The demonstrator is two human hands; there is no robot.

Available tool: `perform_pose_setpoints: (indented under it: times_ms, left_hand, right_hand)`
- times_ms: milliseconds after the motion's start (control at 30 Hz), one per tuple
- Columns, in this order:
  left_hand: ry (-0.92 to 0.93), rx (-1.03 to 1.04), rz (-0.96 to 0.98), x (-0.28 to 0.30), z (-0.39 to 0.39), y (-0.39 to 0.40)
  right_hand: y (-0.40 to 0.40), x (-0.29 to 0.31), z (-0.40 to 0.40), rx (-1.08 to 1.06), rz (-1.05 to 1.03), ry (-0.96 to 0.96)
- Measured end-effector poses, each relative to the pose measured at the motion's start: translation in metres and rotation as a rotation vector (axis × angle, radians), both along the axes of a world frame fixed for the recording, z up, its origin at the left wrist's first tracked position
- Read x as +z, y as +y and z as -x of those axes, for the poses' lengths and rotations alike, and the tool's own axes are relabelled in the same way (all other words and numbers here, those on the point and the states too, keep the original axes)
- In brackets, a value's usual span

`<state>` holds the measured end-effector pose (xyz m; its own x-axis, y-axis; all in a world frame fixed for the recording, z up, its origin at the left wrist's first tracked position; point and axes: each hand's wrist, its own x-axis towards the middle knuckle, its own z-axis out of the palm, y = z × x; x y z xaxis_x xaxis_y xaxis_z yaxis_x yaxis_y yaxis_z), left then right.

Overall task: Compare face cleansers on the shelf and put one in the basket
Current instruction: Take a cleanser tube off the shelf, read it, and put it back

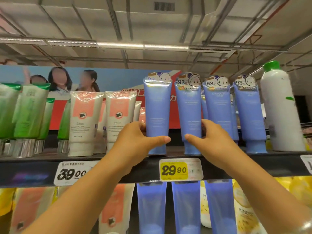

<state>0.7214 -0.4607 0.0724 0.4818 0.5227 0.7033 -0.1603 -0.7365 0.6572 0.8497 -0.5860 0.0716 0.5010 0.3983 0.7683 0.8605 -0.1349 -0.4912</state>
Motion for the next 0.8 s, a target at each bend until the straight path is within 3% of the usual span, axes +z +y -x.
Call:
perform_pose_setpoints:
  times_ms: [400,800]
  left_hand:
    - [0.125,0.039,-0.061,0.006,-0.007,0.003]
    - [0.162,0.109,-0.117,0.005,-0.003,-0.003]
  right_hand:
    - [0.009,0.0,-0.006,-0.011,-0.065,-0.005]
    - [0.002,-0.008,0.004,0.272,-0.385,-0.014]
